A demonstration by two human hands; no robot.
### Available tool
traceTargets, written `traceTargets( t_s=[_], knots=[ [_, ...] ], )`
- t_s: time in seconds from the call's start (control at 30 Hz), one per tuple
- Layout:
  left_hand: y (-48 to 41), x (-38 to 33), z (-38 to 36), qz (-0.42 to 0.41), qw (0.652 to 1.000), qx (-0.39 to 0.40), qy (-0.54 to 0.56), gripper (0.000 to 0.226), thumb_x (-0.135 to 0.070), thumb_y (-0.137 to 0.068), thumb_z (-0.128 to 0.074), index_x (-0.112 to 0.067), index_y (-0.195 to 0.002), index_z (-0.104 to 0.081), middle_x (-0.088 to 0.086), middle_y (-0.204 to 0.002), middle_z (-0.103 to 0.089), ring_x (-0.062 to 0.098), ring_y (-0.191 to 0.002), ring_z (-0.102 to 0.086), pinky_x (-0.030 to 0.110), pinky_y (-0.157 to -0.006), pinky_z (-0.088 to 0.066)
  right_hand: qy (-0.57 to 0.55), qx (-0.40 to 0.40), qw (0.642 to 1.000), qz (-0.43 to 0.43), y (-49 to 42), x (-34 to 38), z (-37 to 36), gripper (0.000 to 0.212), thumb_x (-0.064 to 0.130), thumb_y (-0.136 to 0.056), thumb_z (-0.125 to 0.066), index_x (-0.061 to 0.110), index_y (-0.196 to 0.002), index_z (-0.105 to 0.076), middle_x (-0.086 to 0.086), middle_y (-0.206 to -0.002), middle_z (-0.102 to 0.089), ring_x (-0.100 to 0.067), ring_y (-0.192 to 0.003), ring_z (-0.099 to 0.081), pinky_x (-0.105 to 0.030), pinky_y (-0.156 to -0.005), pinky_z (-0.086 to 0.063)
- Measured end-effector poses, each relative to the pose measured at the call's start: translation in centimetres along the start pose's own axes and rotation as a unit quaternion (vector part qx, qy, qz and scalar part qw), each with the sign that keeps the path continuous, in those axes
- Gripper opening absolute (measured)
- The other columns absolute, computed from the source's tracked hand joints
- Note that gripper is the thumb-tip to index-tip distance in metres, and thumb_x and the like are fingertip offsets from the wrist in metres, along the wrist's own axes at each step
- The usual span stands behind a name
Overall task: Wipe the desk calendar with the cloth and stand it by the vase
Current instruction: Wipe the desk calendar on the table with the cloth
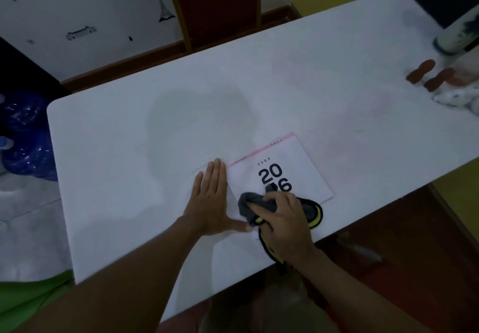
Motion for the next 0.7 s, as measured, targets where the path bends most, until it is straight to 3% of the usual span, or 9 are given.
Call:
traceTargets(
  t_s=[0.2,0.33,0.53,0.7],
  knots=[
    [0.0,0.2,0.1,0.001,1.000,0.000,0.003,0.165,-0.112,-0.041,-0.035,-0.010,-0.151,0.035,0.005,-0.158,0.045,0.018,-0.144,0.044,0.042,-0.120,0.020,0.020,-0.039,0.995,-0.095,-5.8,-0.7,0.9,0.049,0.015,-0.078,-0.071,0.032,-0.123,-0.070,-0.005,-0.116,-0.059,-0.027,-0.108,-0.045,-0.039,-0.087,-0.044],
    [0.0,0.1,0.2,0.002,1.000,0.000,-0.003,0.165,-0.113,-0.041,-0.033,-0.010,-0.151,0.034,0.007,-0.158,0.044,0.022,-0.144,0.043,0.043,-0.121,0.018,0.018,-0.012,0.999,-0.027,-1.8,0.3,0.3,0.047,0.026,-0.083,-0.059,0.034,-0.129,-0.066,0.000,-0.119,-0.051,-0.024,-0.110,-0.046,-0.036,-0.087,-0.042],
    [0.0,0.2,0.2,0.001,1.000,-0.006,0.003,0.164,-0.112,-0.042,-0.035,-0.011,-0.152,0.033,0.005,-0.160,0.041,0.020,-0.146,0.040,0.043,-0.122,0.017,0.033,-0.041,0.992,-0.117,-6.4,-1.6,2.0,0.045,0.043,-0.072,-0.084,0.032,-0.115,-0.075,-0.007,-0.113,-0.058,-0.030,-0.102,-0.048,-0.044,-0.081,-0.047],
    [0.0,0.1,0.1,0.000,1.000,-0.004,0.002,0.164,-0.112,-0.042,-0.034,-0.010,-0.152,0.033,0.005,-0.158,0.044,0.020,-0.146,0.041,0.044,-0.122,0.016,0.036,-0.045,0.990,-0.126,-5.6,-0.4,1.2,0.053,0.063,-0.076,-0.072,0.040,-0.123,-0.069,-0.002,-0.116,-0.055,-0.025,-0.104,-0.045,-0.038,-0.083,-0.043]
  ],
)
Point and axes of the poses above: each hand's wrist, its own y-axis away from the middle knuckle, its own z-axis out of the back of the hand, x = y × z, the point moved 10 cm from there along -y, towards the middle knuckle
